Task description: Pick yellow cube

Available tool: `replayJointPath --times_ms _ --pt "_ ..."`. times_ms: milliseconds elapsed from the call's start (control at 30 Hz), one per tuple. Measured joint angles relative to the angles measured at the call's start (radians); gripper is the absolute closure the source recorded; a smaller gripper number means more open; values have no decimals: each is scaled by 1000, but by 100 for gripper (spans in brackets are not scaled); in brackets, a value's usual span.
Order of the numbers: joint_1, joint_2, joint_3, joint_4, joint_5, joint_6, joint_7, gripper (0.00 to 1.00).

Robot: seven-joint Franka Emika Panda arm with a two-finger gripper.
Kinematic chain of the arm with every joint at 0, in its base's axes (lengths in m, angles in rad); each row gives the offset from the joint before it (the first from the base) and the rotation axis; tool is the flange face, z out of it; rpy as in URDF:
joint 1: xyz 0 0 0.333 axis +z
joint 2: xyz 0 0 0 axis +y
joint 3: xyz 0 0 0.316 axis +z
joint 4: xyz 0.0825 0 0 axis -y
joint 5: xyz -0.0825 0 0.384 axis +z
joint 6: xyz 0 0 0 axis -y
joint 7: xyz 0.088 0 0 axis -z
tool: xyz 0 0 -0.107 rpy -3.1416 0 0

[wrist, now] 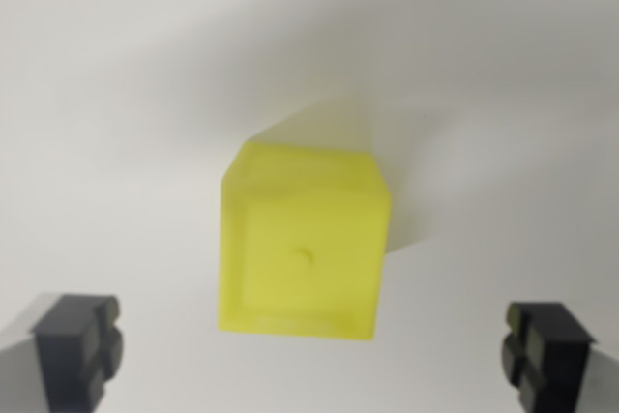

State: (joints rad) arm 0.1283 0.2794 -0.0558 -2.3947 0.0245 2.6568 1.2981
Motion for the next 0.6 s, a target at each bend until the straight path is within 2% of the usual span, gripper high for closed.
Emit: replayJointPath --times_ms 433,600 --pt "27 62 0 -35 23 108 74 0" --pt "30 94 1 -34 31 138 77 0"
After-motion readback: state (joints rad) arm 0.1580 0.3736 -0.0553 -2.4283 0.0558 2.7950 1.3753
